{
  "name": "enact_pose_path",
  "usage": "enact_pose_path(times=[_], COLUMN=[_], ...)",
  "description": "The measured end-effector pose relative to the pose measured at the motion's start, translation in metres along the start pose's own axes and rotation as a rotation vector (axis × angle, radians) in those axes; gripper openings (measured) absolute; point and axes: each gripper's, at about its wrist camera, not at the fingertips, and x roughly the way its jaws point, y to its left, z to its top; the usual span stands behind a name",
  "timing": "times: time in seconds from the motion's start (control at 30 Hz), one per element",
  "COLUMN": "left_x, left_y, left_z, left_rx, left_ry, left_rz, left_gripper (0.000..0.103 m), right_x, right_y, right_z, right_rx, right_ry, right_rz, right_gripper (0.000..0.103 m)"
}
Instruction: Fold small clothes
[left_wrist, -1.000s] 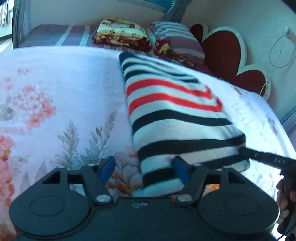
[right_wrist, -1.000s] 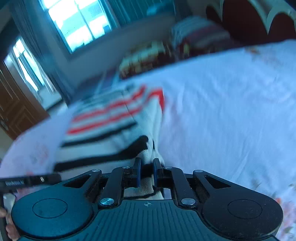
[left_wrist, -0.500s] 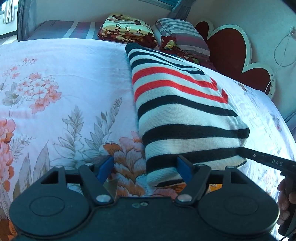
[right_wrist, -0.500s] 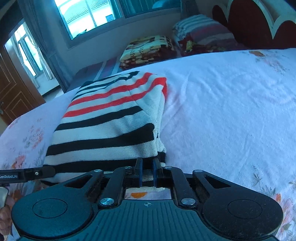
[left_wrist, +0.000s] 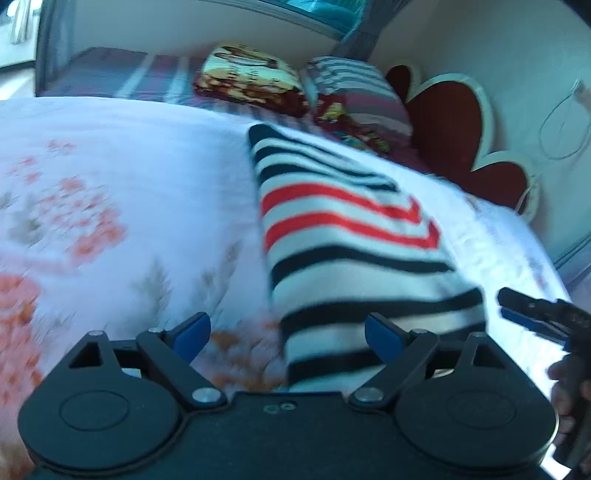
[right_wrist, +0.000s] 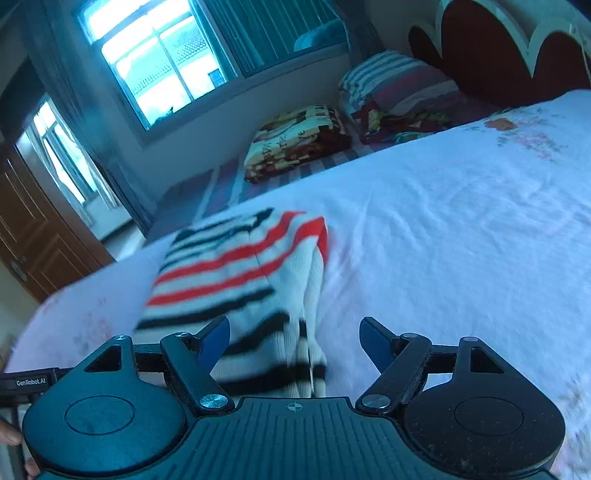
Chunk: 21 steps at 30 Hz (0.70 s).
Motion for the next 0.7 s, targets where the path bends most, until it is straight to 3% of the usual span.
enact_pose_path(times=[0.13,0.17,0.27,0.4,0.47,0.7], left_x=[0.018,0.024,0.037,0.051,0.055,0.068], left_y=[-0.001,-0.002,-0.004,0.003,0.003,0.002], left_z=[0.021,0.024,0.028,0.032,0.033,0.036], left_rx=[-0.003,0.012,0.018,-0.011,-0.004,-0.003], left_ry=[0.026,0.037,0.055,0.075,0.087,0.096], left_rz=[-0.060,-0.048,-0.044,-0.073,-0.073,-0.089], left_gripper=[0.080,0.079,0.079,0.082,0.084,0.086], right_x=[0.022,0.027,0.036,0.050,0.055,0.069], right_y=[-0.014,-0.016,-0.017,-0.023,-0.028,-0.044], right_z=[0.017,0.019,0.020,0.019,0.019,0.016], right_rx=[0.064,0.069,0.063,0.079,0.098,0.165], right_ry=[0.029,0.037,0.057,0.082,0.086,0.135], right_rz=[0.049,0.048,0.074,0.081,0.076,0.158], right_gripper=[0.075,0.065,0.055,0.055,0.063,0.063])
